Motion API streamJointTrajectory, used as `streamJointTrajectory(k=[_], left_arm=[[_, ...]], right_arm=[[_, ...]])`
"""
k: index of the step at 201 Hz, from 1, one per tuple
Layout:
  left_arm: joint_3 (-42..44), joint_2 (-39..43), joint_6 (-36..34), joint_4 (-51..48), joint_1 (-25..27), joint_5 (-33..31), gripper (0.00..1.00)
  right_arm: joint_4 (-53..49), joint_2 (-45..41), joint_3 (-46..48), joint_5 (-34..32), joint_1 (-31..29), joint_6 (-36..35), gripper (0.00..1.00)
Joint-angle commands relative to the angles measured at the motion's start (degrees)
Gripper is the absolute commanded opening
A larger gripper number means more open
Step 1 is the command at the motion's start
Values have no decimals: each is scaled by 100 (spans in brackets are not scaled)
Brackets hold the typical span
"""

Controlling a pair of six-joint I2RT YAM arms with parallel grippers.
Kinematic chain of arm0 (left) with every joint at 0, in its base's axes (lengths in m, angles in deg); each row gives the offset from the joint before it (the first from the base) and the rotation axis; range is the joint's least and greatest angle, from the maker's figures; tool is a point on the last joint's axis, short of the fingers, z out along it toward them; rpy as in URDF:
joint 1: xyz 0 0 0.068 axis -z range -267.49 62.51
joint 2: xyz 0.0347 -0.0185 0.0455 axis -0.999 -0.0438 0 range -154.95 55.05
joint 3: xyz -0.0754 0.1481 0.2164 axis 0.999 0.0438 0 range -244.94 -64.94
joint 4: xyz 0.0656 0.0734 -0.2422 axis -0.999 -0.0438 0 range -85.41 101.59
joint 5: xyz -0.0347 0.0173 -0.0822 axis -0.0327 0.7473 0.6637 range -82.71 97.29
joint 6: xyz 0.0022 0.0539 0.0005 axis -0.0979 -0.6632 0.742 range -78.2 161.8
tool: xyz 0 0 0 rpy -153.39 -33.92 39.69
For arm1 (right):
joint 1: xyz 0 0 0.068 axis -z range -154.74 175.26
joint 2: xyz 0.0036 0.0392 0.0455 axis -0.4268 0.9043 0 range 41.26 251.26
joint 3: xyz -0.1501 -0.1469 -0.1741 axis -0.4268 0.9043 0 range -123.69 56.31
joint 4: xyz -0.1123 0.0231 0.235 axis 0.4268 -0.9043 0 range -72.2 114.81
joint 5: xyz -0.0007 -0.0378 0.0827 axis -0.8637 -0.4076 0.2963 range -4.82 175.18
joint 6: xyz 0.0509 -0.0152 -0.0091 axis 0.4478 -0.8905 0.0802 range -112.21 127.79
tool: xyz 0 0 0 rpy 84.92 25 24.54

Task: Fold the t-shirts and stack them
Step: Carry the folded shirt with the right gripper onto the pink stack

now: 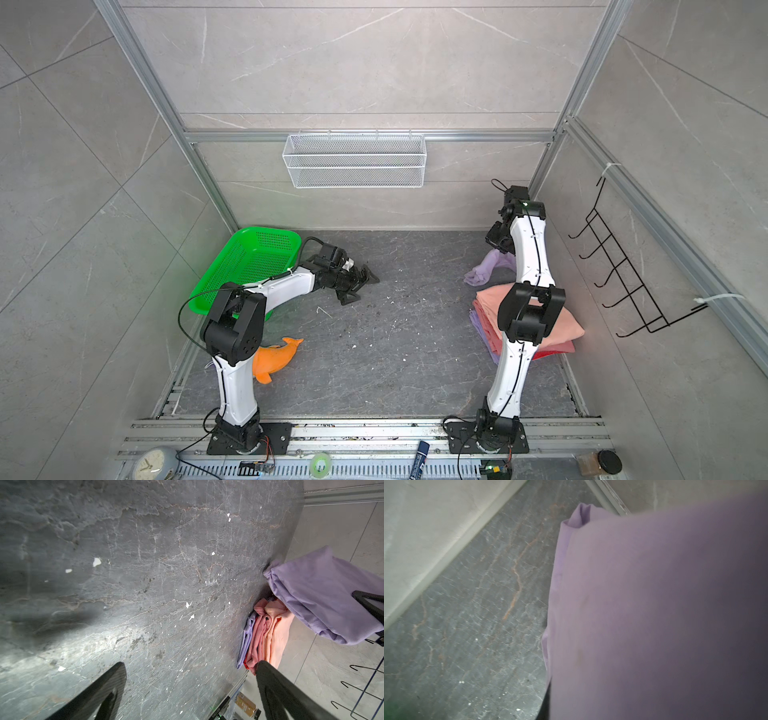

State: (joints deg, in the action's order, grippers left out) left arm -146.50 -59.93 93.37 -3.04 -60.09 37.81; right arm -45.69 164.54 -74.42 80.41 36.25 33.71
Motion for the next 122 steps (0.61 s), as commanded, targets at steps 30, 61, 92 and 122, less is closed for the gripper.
streamJointTrajectory(k=[30,61,92,122], left_arm=[[-309,-110,9,157,20,246,100],[-140,-21,-8,108,29,224,100],[41,78,1,125,46,198,100],[105,98,20,146,73,177,100]], right_arm=[[241,-1006,897,-44,455,-465,0],[713,-1414,1425,249,699,-695,0],[1015,-1569,1458,957,863,-875,0],[1020,-1553,1152,1264,1023,-804,0]])
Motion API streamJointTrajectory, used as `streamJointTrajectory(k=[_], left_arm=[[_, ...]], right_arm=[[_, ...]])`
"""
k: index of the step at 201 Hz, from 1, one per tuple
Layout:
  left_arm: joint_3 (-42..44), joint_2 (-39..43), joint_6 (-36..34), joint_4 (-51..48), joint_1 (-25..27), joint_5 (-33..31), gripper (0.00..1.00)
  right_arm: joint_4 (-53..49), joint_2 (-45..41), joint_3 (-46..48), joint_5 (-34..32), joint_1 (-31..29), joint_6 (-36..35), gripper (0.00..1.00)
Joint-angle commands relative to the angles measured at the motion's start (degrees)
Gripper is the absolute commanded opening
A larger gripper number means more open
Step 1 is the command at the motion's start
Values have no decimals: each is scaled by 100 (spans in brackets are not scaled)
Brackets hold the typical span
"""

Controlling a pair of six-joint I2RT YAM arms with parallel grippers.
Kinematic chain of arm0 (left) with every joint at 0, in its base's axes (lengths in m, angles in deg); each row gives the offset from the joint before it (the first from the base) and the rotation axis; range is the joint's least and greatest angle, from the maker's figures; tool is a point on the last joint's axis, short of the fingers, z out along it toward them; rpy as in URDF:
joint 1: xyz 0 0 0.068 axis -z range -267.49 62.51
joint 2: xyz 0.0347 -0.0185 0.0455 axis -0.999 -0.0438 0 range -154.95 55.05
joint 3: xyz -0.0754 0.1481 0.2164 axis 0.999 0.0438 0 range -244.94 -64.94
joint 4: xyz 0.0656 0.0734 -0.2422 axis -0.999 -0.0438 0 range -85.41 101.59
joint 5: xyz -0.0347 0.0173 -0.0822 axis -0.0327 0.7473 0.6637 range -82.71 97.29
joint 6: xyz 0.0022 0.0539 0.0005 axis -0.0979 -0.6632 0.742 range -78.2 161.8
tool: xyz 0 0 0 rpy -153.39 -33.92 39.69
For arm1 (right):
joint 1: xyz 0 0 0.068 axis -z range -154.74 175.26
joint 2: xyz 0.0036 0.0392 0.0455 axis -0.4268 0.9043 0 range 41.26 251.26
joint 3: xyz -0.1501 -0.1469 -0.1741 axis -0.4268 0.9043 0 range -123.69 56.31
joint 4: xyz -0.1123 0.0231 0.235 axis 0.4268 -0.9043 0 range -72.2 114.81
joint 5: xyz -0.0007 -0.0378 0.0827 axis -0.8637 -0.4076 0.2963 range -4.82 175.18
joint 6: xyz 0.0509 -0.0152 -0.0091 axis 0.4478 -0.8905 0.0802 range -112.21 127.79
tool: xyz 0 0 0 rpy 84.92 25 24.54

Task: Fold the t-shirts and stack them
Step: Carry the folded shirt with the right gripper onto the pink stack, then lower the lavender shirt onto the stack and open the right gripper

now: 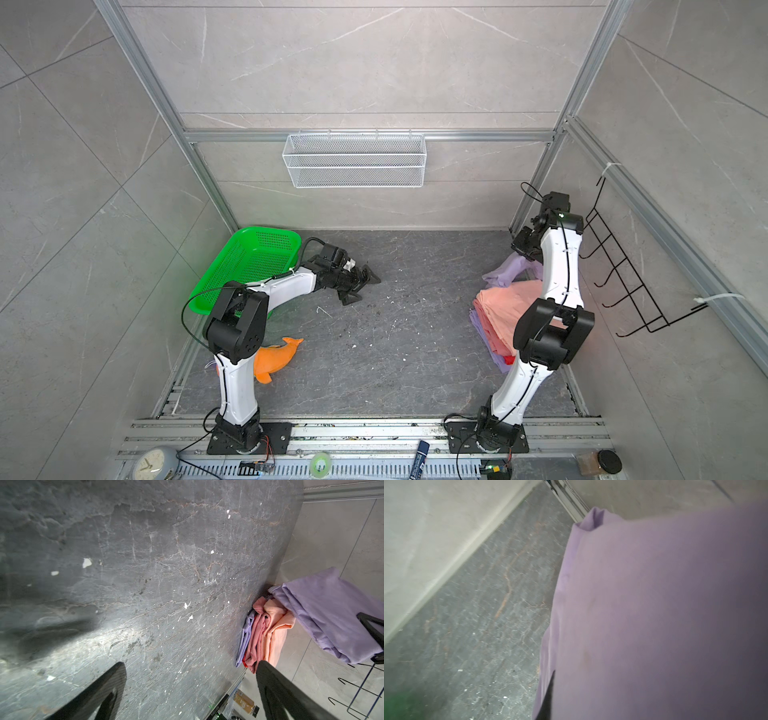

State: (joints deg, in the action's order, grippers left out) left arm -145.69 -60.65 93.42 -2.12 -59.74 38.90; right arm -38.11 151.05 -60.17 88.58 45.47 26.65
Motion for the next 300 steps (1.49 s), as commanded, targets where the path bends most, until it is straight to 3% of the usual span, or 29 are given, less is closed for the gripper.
streamJointTrajectory(k=[1,75,99,126,168,229,259,280,300], left_arm=[[24,171,15,58,38,66,100],[51,180,22,80,63,71,100],[48,188,24,83,63,75,100],[116,206,54,139,72,46,100],[100,173,59,141,97,104,100],[60,203,7,27,115,148,100],[51,215,-44,-30,117,172,100],[33,214,-46,-35,125,202,100],[25,231,-68,-52,121,215,100]], right_arm=[[262,-209,-280,462,103,-95,0],[-134,-449,-318,801,399,-268,0],[-84,-806,288,824,507,-377,0],[437,-1374,1599,873,752,-375,0],[999,-1751,3142,272,949,-404,2],[1002,-1617,4042,-793,995,-251,4],[865,-1689,4315,-1549,994,-143,14],[746,-1715,4394,-1913,1014,-55,46],[561,-1869,4359,-2201,1000,105,55]])
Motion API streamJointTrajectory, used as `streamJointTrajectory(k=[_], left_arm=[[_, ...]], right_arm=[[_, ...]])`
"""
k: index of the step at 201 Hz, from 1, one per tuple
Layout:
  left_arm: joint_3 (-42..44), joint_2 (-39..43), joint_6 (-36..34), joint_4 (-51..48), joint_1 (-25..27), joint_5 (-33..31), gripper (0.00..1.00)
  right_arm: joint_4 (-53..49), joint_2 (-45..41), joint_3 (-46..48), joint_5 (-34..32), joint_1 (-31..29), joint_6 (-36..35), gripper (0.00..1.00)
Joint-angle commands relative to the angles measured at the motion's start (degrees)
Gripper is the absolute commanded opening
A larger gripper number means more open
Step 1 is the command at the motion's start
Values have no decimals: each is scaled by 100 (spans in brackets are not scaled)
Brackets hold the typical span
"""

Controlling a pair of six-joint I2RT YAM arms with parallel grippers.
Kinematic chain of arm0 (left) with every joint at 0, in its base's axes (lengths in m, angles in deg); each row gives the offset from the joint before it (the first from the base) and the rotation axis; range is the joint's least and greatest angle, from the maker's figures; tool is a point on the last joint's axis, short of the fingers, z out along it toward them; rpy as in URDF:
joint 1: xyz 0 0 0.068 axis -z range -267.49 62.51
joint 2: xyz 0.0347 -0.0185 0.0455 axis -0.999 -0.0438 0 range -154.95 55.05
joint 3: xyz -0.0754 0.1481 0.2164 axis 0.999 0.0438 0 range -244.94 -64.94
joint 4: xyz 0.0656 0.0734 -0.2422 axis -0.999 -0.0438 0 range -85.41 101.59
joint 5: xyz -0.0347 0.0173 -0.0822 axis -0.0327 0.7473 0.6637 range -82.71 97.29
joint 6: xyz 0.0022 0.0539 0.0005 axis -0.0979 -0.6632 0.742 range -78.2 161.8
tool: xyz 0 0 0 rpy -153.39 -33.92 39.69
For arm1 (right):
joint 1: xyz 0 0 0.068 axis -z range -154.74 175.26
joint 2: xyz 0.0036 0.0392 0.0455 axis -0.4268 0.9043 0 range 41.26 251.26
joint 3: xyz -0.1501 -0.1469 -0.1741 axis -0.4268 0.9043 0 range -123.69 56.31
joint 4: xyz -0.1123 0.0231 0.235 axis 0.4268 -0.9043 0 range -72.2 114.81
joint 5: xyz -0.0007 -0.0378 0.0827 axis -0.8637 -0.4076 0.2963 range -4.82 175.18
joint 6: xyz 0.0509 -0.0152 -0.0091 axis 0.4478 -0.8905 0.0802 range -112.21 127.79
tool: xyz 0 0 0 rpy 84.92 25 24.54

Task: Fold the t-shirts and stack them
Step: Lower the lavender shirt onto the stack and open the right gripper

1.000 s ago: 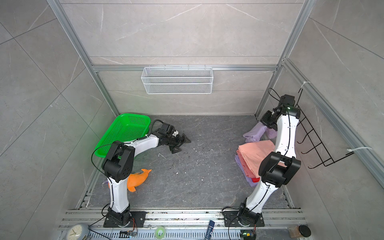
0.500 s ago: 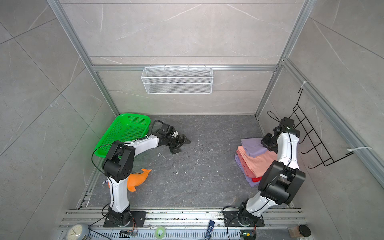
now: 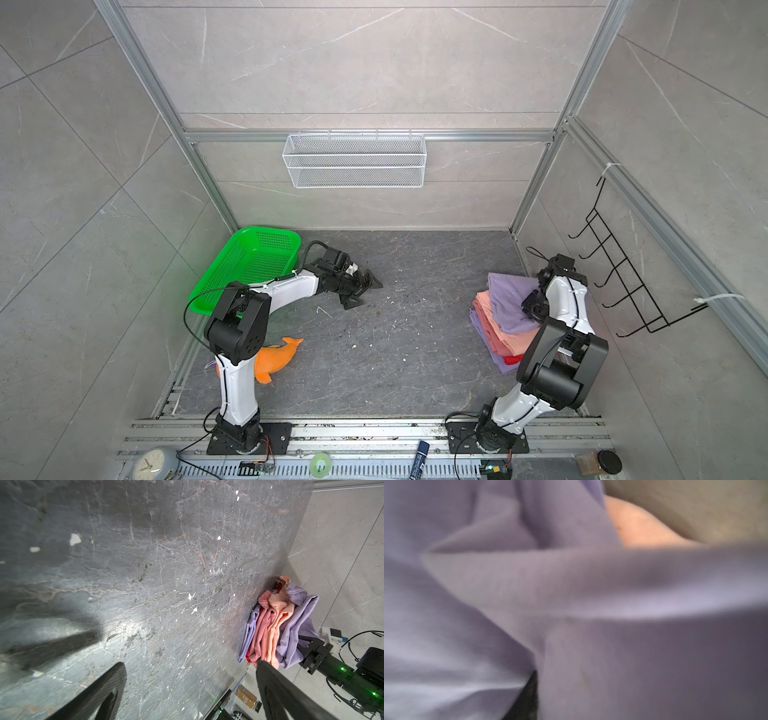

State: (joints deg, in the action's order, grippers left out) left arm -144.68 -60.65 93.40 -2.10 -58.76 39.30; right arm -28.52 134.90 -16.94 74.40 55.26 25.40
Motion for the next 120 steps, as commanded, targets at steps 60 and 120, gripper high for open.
streamJointTrajectory(k=[60,120], left_arm=[[-111,250,-150,-211,27,195,100],[-159,334,-277,-328,23,200,100]], right_arm=[[-580,-1000,-188,-919,72,273,52],[-178,-1888,42,484,79,133,51]])
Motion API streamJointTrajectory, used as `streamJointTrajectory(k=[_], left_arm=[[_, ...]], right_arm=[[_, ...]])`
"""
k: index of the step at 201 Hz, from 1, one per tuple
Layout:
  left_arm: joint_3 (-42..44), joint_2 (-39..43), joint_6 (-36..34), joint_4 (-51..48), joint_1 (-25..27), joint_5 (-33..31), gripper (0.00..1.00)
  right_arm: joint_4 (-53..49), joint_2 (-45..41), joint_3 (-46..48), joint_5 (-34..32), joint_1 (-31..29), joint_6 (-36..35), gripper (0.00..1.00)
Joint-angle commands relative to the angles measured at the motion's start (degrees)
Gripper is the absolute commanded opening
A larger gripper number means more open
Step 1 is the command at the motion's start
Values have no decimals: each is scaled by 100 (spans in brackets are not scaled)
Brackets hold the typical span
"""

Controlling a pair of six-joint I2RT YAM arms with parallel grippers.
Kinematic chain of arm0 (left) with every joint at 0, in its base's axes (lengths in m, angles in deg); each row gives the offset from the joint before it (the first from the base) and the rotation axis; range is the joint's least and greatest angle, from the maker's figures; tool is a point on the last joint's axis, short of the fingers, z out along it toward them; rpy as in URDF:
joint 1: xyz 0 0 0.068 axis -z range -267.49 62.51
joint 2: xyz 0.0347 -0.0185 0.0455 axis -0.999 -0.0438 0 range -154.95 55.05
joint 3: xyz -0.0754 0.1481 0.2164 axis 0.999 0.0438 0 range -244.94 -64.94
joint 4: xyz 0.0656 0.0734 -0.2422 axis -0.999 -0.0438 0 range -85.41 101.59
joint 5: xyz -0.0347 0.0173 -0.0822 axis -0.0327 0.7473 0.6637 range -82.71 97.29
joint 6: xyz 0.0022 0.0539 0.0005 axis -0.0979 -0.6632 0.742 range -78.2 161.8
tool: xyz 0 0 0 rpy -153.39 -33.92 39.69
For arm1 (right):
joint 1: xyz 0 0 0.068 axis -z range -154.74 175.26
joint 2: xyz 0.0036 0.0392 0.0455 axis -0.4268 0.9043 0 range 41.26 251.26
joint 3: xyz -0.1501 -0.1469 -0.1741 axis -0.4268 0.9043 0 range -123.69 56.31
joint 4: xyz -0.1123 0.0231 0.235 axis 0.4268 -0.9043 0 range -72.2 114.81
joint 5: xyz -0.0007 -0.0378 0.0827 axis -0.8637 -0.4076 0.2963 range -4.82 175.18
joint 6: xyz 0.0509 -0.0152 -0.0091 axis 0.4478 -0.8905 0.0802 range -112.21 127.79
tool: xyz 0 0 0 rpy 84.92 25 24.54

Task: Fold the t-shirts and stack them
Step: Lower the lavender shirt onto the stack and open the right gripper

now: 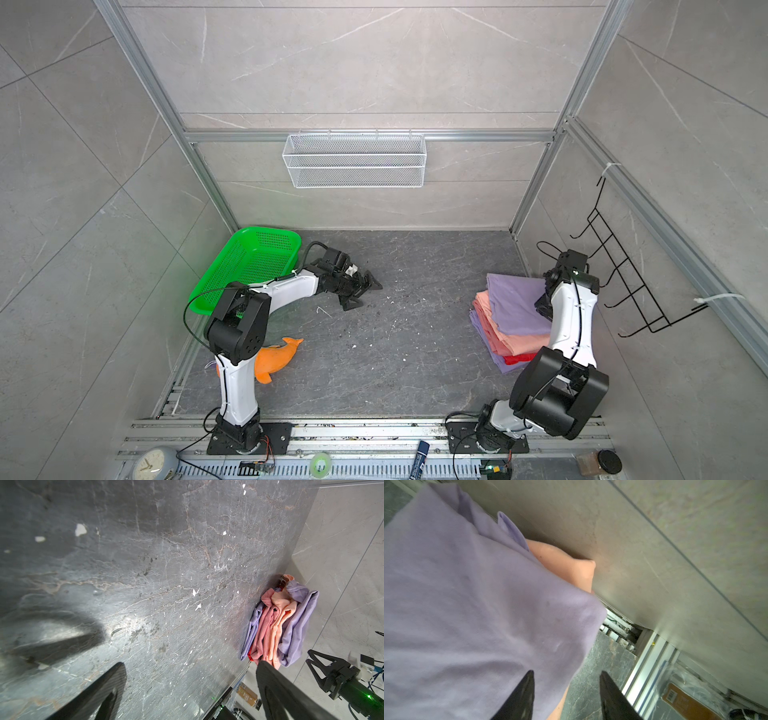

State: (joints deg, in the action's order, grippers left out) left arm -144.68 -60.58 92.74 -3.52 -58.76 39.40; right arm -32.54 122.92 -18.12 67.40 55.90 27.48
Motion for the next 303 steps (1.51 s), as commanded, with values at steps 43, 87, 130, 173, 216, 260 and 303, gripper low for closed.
streamJointTrajectory(k=[43,87,130,173,216,260,303], left_arm=[[-225,361,-274,-269,26,194,100],[-53,530,-263,-265,33,150,100],[240,729,-221,-138,54,47,100],[622,857,17,285,62,-12,100],[620,840,4,355,58,0,100],[601,845,-5,353,61,-47,100],[518,772,-21,334,61,-48,100]], right_arm=[[1005,-980,954,3249,-30,898,57],[1344,-1005,1598,4034,-27,1424,64],[1069,-808,1597,3513,-9,1116,56],[624,-879,1414,3340,77,1043,62],[826,-631,1667,3663,101,1494,61],[462,-980,1719,3514,106,1470,60],[-112,-1333,1651,3178,105,1231,60]])
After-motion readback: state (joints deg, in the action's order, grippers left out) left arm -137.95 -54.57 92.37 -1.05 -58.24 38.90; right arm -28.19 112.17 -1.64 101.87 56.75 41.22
